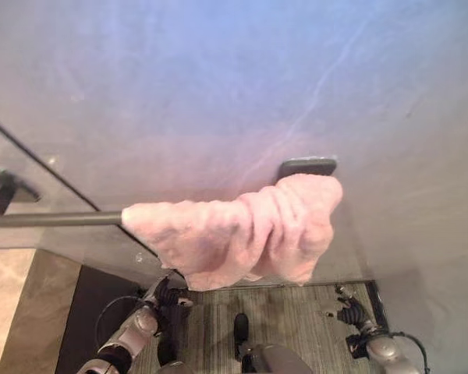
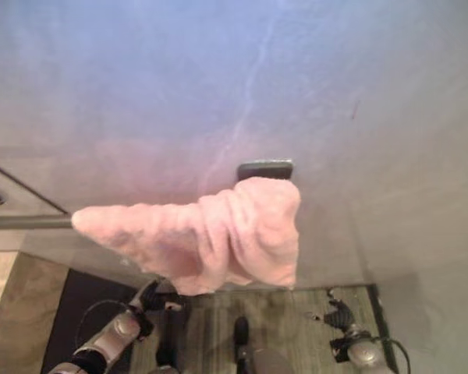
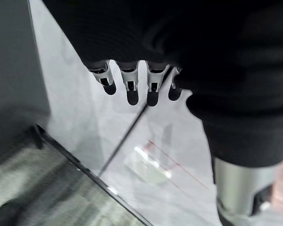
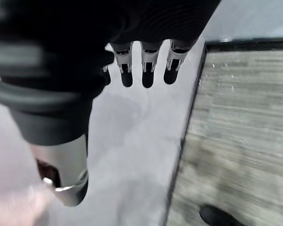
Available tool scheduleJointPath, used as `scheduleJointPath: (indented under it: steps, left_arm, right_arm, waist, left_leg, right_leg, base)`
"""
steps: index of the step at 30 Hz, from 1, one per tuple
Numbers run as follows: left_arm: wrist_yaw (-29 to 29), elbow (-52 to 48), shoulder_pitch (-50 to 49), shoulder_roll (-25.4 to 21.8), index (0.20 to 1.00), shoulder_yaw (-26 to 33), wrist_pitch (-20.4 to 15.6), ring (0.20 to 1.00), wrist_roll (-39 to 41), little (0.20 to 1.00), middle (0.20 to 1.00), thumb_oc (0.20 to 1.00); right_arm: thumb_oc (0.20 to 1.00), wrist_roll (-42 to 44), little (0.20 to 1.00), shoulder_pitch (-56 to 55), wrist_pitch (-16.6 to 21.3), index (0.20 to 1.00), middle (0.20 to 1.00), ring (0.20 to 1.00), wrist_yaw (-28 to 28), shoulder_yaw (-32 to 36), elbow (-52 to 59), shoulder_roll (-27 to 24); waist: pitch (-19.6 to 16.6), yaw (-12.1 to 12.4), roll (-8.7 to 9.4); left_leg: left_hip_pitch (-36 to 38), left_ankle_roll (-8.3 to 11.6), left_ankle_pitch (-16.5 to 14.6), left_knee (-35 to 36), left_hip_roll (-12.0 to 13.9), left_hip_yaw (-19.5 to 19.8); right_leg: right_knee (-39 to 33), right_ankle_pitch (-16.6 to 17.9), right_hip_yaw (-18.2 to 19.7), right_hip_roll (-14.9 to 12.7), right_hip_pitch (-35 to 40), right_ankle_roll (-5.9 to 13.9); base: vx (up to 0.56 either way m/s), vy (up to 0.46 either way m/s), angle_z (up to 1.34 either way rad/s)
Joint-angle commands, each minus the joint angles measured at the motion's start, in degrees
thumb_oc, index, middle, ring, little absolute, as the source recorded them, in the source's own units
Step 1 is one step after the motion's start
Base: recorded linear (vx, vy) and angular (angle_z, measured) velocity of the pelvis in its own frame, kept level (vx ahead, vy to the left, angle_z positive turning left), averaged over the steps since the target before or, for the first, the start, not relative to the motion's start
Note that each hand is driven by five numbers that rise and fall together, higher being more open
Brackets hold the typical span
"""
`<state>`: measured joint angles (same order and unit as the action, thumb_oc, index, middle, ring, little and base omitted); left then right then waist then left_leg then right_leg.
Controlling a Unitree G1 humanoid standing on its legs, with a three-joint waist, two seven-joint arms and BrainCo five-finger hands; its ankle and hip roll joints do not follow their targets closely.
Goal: Put brush and paste in cup on sink, flatten towel.
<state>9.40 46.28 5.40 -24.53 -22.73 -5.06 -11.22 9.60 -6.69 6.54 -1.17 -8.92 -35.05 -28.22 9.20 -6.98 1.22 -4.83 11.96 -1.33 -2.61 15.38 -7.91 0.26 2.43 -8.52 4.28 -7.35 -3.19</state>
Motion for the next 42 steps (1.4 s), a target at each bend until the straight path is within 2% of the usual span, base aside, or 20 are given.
scheduleJointPath:
  steps: [1,7,10,15,22,23,26,30,32,33,36,42]
  left_arm:
    - [-0.90,-3.64,-2.21,-3.92,1.000,2.35,-1.83,1.000,0.76,1.000,1.000,1.000]
    - [-3.22,-9.43,-7.87,-7.50,1.000,5.91,-4.09,1.000,1.46,1.000,1.000,1.000]
    - [-3.90,-11.88,-8.74,-8.46,1.000,6.37,-4.60,1.000,2.05,1.000,1.000,1.000]
    - [-6.74,-21.08,-10.99,-13.39,1.000,6.36,-7.60,1.000,2.46,1.000,1.000,1.000]
    - [-10.61,-33.47,-14.89,-18.04,1.000,7.79,-9.89,1.000,11.77,1.000,1.000,1.000]
    - [-13.39,-39.50,-15.44,-20.02,1.000,7.40,-11.03,1.000,17.06,1.000,1.000,1.000]
    - [-14.70,-42.88,-14.84,-20.73,1.000,7.01,-11.36,1.000,20.68,1.000,1.000,1.000]
    - [-15.52,-46.87,-11.49,-20.42,1.000,5.01,-11.40,1.000,23.86,1.000,1.000,1.000]
    - [-15.12,-46.70,-7.75,-18.54,1.000,2.91,-11.14,1.000,25.01,1.000,1.000,1.000]
    - [-14.23,-45.36,-3.96,-15.90,1.000,0.92,-11.05,1.000,25.03,1.000,1.000,1.000]
    - [-13.91,-44.79,-2.13,-14.17,1.000,0.15,-11.03,1.000,24.95,1.000,1.000,1.000]
    - [-13.02,-43.55,0.93,-7.25,1.000,-1.85,-9.49,1.000,30.69,1.000,1.000,1.000]
  right_arm:
    - [1.000,3.19,1.000,-3.96,3.05,1.000,1.000,1.000,1.09,3.80,5.67,-2.42]
    - [1.000,7.01,1.000,-4.25,4.57,1.000,1.000,1.000,2.88,7.56,7.24,-2.42]
    - [1.000,7.97,1.000,-4.70,4.77,1.000,1.000,1.000,3.73,8.15,8.23,-2.86]
    - [1.000,14.97,1.000,-4.70,6.13,1.000,1.000,1.000,6.77,10.21,11.38,-4.87]
    - [1.000,17.81,1.000,-3.46,5.45,1.000,1.000,1.000,9.72,8.68,15.44,-8.72]
    - [1.000,19.77,1.000,-2.74,5.28,1.000,1.000,1.000,11.16,7.43,17.24,-10.41]
    - [1.000,20.38,1.000,-2.09,5.29,1.000,1.000,1.000,11.79,6.52,18.57,-11.29]
    - [1.000,19.06,1.000,0.25,5.34,1.000,1.000,1.000,11.25,4.75,19.12,-12.09]
    - [1.000,18.23,1.000,2.70,5.29,1.000,1.000,1.000,10.33,3.24,19.57,-12.04]
    - [1.000,18.62,1.000,5.43,5.27,1.000,1.000,1.000,9.86,1.45,20.34,-11.14]
    - [1.000,19.23,1.000,7.39,5.38,1.000,1.000,1.000,9.71,0.52,21.85,-10.06]
    - [1.000,22.26,1.000,14.68,5.74,1.000,1.000,1.000,8.01,-3.05,23.66,-5.31]
  waist:
    - [-1.35,0.31,0.18]
    - [-3.70,1.39,0.53]
    - [-4.04,1.54,0.62]
    - [-5.64,2.14,0.91]
    - [-6.34,3.39,1.44]
    - [-6.62,3.87,1.68]
    - [-6.96,4.08,1.92]
    - [-7.54,4.13,2.25]
    - [-8.06,4.04,2.45]
    - [-8.55,3.99,2.53]
    - [-8.95,3.97,2.53]
    - [-9.42,4.55,2.47]
  left_leg:
    - [1.18,-5.68,2.16,-1.65,-4.79,-1.82]
    - [4.31,-7.01,0.86,1.18,-7.68,-4.03]
    - [4.89,-7.14,0.90,1.80,-7.94,-4.11]
    - [6.27,-7.17,1.05,3.54,-8.68,-3.43]
    - [7.80,-7.27,1.09,4.85,-9.05,-3.71]
    - [8.08,-7.28,1.11,4.95,-9.16,-3.98]
    - [8.24,-7.27,1.13,5.00,-9.14,-3.88]
    - [8.69,-7.20,1.44,5.60,-9.20,-3.63]
    - [8.94,-7.20,1.53,5.74,-9.08,-3.30]
    - [9.25,-7.24,1.49,5.62,-8.93,-3.03]
    - [9.60,-7.27,1.40,5.60,-8.80,-2.92]
    - [10.04,-7.48,1.25,5.16,-8.42,-3.08]
  right_leg:
    - [8.78,-2.53,2.36,-11.88,-2.13,10.73]
    - [4.78,0.65,4.39,-14.04,-0.26,12.80]
    - [3.98,1.13,4.37,-14.32,0.23,13.02]
    - [1.56,2.38,3.73,-15.36,1.93,13.83]
    - [-0.48,4.04,3.01,-16.01,3.17,14.64]
    - [-1.26,4.98,3.19,-16.38,3.29,14.97]
    - [-1.78,5.26,3.13,-16.63,3.57,14.99]
    - [-2.63,5.77,2.51,-16.90,4.28,15.17]
    - [-2.50,5.49,2.48,-16.87,4.70,15.03]
    - [-2.32,5.13,2.42,-16.79,5.27,14.74]
    - [-2.31,4.86,2.62,-16.63,5.63,14.53]
    - [-2.20,4.51,2.85,-16.34,6.21,13.95]
  base:
    - [0.05,0.198,-0.14]
    - [0.02,0.156,-0.06]
    - [0.00,0.082,-0.09]
    - [-0.01,0.036,0.06]
    - [-0.04,0.010,0.04]
    - [-0.05,0.002,-0.02]
    - [-0.04,-0.002,-0.04]
    - [-0.04,-0.013,0.00]
    - [-0.05,-0.031,0.02]
    - [0.00,0.000,0.00]
    - [0.00,0.000,0.00]
    - [-0.01,-0.009,-0.05]
